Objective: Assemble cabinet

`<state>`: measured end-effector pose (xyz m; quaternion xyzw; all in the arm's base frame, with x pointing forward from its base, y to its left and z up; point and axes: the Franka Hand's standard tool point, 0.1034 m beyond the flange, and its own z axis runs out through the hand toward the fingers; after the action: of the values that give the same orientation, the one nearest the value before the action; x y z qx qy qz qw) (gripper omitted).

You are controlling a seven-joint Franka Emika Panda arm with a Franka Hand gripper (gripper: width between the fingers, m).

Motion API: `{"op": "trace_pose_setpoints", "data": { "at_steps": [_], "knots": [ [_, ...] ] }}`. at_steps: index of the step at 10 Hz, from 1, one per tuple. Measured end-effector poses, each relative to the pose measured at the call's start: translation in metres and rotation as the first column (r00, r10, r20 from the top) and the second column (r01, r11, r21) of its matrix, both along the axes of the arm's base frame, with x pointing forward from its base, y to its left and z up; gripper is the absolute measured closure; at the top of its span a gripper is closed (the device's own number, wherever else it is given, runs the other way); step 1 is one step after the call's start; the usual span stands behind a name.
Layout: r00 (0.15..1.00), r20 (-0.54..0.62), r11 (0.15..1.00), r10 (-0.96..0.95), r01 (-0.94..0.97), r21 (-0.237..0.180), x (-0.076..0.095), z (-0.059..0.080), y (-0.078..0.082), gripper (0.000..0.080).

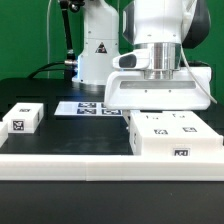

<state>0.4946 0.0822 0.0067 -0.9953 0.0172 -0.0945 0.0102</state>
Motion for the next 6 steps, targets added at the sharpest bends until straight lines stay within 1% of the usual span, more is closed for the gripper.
{"op": "trace_pose_setpoints", "data": {
  "at_steps": [2,5,6],
  "knots": [
    [1.0,0.007,1.0,0.0,0.0,0.001,0.0058,-0.0001,0.0013,0.0002],
    [1.0,0.009,1.0,0.003,-0.003,0.001,0.0056,-0.0003,0.0029,0.0002],
    [1.0,0.008,1.0,0.004,-0.004,0.002,0.0054,-0.0003,0.0042,0.0025]
  ]
}}
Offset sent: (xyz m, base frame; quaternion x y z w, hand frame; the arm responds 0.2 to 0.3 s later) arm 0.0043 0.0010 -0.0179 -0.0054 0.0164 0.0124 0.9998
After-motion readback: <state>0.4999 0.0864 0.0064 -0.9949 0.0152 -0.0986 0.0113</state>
